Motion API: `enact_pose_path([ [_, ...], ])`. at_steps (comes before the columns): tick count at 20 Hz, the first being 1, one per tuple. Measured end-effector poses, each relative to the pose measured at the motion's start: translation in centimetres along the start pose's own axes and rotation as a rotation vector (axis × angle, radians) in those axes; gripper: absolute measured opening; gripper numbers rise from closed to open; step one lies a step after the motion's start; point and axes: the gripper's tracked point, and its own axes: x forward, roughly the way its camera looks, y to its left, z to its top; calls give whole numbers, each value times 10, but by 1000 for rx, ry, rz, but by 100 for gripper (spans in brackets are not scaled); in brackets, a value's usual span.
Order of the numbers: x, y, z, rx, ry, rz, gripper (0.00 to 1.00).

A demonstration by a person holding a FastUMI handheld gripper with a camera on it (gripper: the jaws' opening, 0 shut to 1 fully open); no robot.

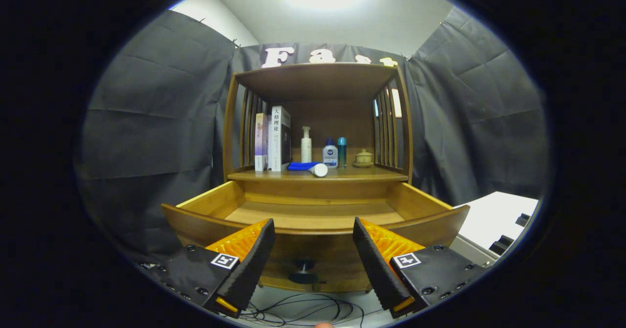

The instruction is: Pull open the drawer, take out the items inside it, and place them on the countertop above the cabinet.

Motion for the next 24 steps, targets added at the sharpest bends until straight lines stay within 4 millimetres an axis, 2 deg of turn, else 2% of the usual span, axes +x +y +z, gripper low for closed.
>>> enact_pose_path([
  [3,5,-1,-27,-20,49,2,99],
  [11,29,1,-67,-82,144,-40,100],
  [13,31,-3,-67,-73,150,-58,100],
  [15,32,0,-66,-52,149,-59,98],
  [21,39,8,-65,-77,133,-75,100],
  [24,52,8,-62,-81,120,-77,100],
])
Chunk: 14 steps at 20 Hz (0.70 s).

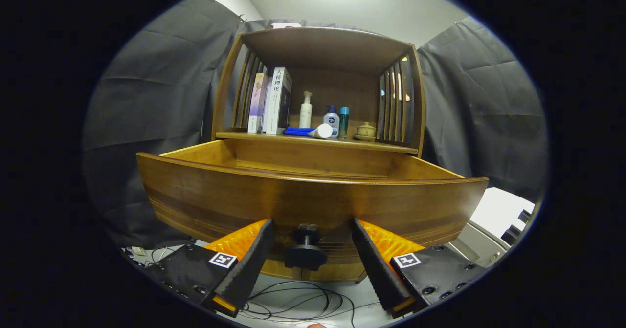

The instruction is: Pull open the drawer, take out the items inside it, and place them on the countertop above the cabinet.

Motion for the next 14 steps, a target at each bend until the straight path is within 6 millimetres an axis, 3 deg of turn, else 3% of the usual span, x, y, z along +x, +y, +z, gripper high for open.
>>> enact_pose_path([
  [9,34,2,10,25,-6,-6,100],
  [14,75,5,21,50,19,-6,100],
])
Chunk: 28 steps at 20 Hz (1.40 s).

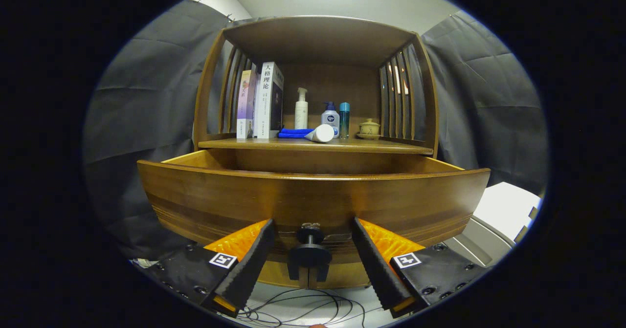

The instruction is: Pull open the drawer, take out the items inside it, and place them on the countertop above the cabinet.

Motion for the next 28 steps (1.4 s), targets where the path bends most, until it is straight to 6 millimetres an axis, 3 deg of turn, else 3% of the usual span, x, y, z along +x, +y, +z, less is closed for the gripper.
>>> enact_pose_path([
  [2,17,0,10,1,-15,-1,100],
  [13,106,4,21,15,6,-13,99],
  [16,123,4,10,25,66,-9,99],
  [20,140,5,13,27,61,-19,98],
  [24,135,7,16,8,36,-33,98],
  [26,114,11,29,36,4,-4,98],
  [28,81,9,45,43,-39,14,98],
])
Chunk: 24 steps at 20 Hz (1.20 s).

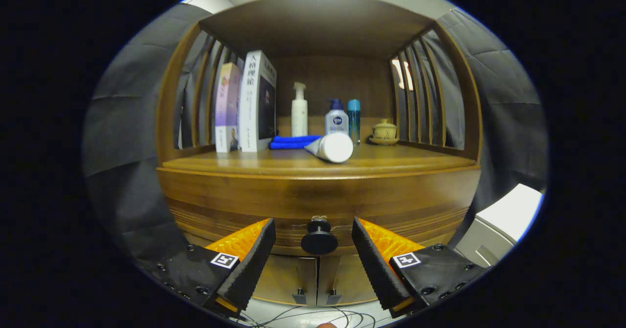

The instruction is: Pull open the drawer, take out the items inside it, and place them on the countertop above the cabinet.

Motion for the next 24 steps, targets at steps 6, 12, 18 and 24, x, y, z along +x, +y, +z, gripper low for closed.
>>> enact_pose_path([
  [6,-103,-16,28,32,-72,24,98],
  [12,-176,-33,42,6,-90,60,98],
  [18,-218,-43,83,32,-213,91,98],
  [24,-225,-50,95,38,-238,82,98],
])
